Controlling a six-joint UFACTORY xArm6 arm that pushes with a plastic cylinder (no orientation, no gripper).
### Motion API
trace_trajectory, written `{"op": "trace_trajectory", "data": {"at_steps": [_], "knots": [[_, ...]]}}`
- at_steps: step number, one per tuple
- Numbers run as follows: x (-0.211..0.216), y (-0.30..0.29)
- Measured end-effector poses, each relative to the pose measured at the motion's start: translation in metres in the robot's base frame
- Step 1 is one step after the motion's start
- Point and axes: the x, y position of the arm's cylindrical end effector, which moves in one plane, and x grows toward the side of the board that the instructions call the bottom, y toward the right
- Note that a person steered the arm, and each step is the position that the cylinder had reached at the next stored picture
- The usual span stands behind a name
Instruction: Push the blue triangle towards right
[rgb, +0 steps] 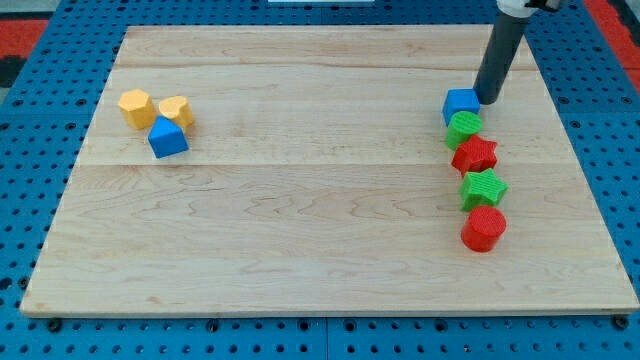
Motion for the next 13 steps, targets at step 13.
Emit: {"op": "trace_trajectory", "data": {"at_steps": [13], "knots": [[0.080, -0.256]]}}
